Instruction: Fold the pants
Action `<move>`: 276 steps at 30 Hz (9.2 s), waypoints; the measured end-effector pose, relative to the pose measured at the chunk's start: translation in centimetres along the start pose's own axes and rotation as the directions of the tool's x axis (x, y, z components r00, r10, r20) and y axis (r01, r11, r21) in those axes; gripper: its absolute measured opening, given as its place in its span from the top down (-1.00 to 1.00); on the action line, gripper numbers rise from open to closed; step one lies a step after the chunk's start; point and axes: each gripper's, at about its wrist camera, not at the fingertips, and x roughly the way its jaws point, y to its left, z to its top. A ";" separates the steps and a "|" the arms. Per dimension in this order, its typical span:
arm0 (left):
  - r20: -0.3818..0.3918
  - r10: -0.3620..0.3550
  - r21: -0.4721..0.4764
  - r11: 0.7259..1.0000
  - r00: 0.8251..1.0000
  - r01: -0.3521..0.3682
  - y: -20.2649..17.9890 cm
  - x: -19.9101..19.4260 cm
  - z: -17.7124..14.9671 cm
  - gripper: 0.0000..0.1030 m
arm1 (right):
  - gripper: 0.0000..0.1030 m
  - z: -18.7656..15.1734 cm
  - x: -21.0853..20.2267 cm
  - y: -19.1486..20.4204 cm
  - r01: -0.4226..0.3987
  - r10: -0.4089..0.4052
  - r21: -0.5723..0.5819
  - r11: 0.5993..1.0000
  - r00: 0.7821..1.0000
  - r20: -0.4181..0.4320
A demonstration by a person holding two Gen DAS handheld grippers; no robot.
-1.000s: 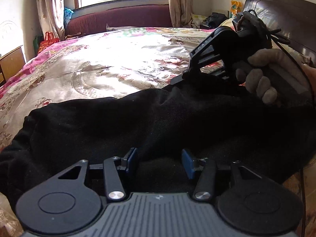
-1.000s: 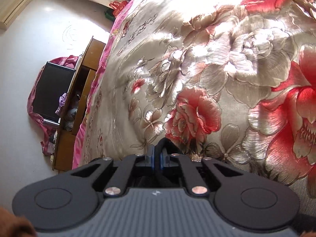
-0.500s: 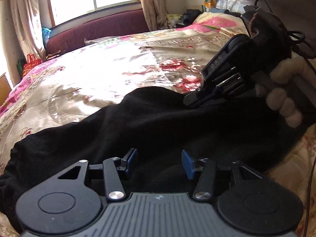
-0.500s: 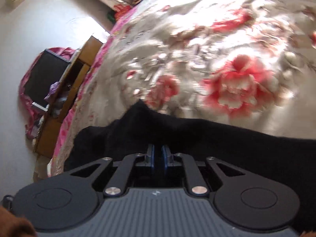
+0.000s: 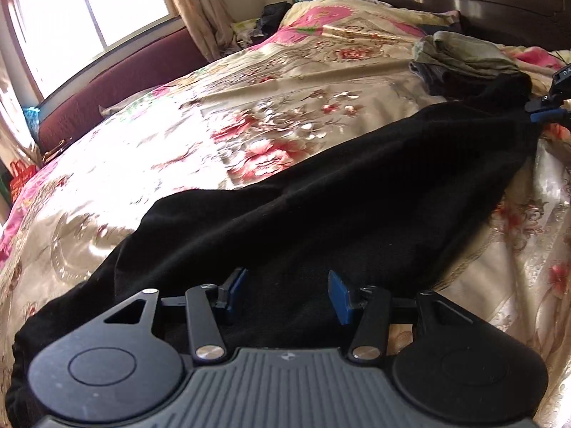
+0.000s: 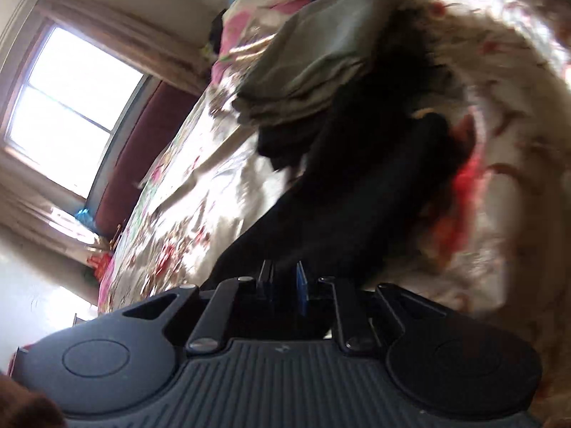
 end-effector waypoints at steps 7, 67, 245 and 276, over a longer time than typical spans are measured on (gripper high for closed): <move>0.000 -0.027 0.104 0.994 1.000 0.026 -3.3 -1.0 1.8 -0.24 | 0.73 0.4 2.0 -4.2 -0.049 0.045 0.120 0.992 0.998 0.032; 0.029 -0.135 0.199 0.972 0.990 0.127 -7.7 -0.2 4.7 -0.25 | 0.84 4.6 7.9 -4.2 -0.080 0.069 0.216 0.973 0.996 0.059; -0.049 -0.008 -0.126 0.992 0.999 0.002 6.2 1.3 -2.6 -0.81 | 0.64 -7.1 10.7 9.2 -0.250 0.204 -0.045 0.967 0.871 -0.447; 0.140 -0.126 -0.440 0.881 0.982 0.176 11.6 -2.3 -8.4 -0.89 | 0.64 -28.5 14.0 34.4 -0.414 -0.043 -0.609 0.676 0.804 -0.594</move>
